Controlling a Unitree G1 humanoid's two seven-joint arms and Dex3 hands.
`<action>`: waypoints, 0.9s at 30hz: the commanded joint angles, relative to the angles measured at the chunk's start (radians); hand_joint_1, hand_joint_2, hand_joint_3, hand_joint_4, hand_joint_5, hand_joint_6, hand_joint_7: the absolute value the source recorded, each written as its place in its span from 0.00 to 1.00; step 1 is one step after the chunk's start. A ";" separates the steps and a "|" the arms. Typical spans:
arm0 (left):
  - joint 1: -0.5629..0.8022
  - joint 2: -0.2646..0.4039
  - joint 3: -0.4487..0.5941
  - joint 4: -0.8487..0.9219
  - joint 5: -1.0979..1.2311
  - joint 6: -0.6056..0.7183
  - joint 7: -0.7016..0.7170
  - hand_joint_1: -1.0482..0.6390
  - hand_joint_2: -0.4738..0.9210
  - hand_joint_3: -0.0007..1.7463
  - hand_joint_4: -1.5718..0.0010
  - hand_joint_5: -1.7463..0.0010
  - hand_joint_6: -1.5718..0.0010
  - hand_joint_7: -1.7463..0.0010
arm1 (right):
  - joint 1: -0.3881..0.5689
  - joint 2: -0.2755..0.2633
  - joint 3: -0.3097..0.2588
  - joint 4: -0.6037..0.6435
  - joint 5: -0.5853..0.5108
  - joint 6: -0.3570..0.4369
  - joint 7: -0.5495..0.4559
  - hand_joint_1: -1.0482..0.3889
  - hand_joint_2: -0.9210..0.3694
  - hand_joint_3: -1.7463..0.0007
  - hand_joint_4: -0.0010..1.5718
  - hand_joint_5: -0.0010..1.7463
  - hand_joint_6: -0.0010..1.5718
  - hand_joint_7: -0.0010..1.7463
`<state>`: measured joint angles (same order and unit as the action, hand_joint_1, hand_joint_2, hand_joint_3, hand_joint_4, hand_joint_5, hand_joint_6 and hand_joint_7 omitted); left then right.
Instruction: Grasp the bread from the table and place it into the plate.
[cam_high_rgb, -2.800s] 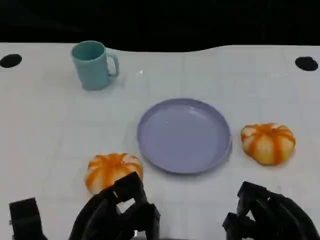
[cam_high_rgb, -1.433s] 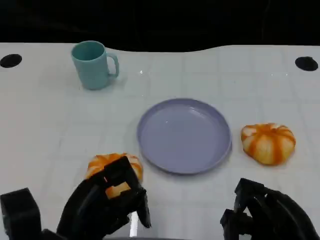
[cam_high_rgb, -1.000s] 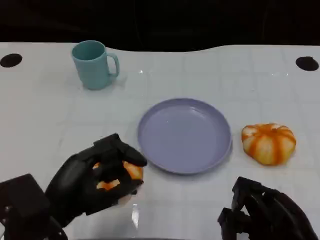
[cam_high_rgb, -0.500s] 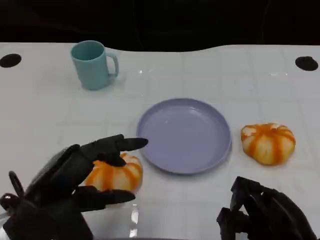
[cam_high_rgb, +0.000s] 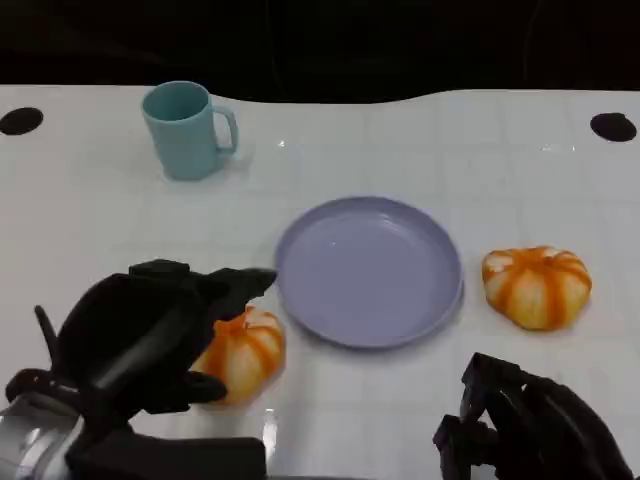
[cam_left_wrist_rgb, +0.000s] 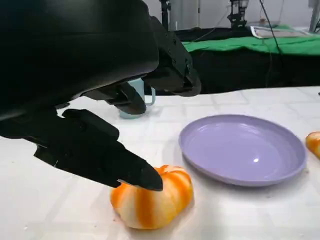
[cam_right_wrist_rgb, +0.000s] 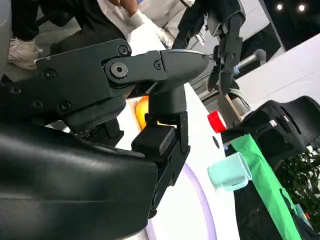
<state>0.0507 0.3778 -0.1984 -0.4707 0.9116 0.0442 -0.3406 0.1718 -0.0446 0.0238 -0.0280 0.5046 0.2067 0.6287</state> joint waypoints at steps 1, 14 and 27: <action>-0.025 -0.013 -0.043 -0.022 0.107 0.074 -0.062 0.50 0.86 0.00 0.72 0.86 0.78 1.00 | 0.000 -0.007 -0.009 -0.006 0.006 -0.008 0.004 0.22 0.00 0.86 0.57 0.92 0.51 0.78; -0.080 -0.149 -0.151 0.092 0.307 0.250 -0.117 0.47 0.84 0.00 0.74 0.88 0.79 1.00 | 0.006 -0.012 -0.011 -0.015 0.008 -0.005 0.009 0.22 0.00 0.86 0.58 0.92 0.51 0.79; -0.140 -0.237 -0.201 0.314 0.295 0.338 -0.036 0.44 0.85 0.00 0.73 0.88 0.80 1.00 | 0.006 -0.016 -0.016 -0.007 0.006 -0.014 0.019 0.23 0.00 0.86 0.57 0.92 0.51 0.79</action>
<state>-0.0675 0.1376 -0.3946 -0.2002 1.2121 0.3666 -0.3990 0.1739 -0.0469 0.0206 -0.0296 0.5068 0.2034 0.6409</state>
